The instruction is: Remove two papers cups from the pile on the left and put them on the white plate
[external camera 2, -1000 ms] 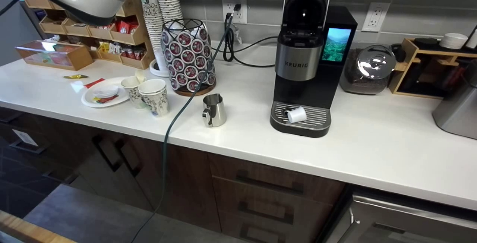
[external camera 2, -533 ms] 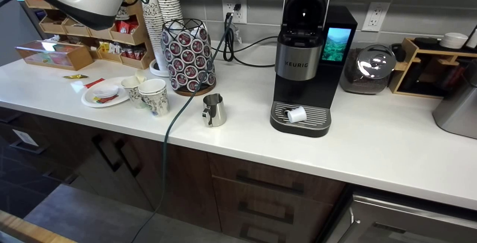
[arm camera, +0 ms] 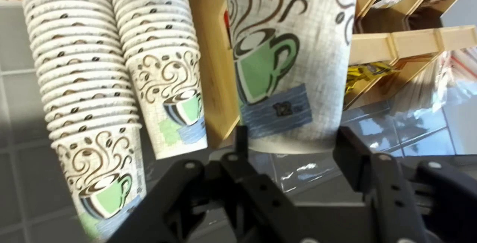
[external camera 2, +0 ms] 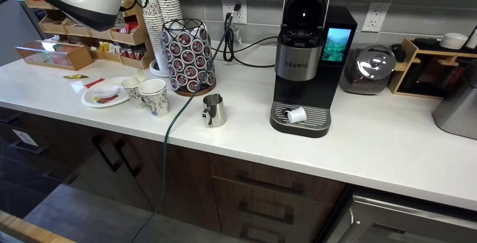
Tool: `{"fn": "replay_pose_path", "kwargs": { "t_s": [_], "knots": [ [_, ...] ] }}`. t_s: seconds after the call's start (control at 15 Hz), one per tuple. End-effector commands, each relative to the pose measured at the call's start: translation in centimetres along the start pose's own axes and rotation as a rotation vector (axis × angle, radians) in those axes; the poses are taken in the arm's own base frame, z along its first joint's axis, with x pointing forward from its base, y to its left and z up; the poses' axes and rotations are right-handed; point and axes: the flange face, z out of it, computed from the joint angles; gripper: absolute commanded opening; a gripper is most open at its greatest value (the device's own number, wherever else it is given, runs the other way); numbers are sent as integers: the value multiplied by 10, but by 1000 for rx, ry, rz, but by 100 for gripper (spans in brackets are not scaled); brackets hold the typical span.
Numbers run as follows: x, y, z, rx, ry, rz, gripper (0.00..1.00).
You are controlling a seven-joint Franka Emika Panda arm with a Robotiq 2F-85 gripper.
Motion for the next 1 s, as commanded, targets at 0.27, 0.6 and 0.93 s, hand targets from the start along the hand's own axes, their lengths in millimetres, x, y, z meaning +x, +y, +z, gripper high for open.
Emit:
{"fn": "replay_pose_path", "kwargs": {
  "t_s": [0.27,0.6,0.93],
  "knots": [
    [-47,-26,-1,196,-95,38,35],
    [-82,-44,8,236,-136,-12,35],
    [-125,-36,25,154,-154,-131,35]
  ]
}}
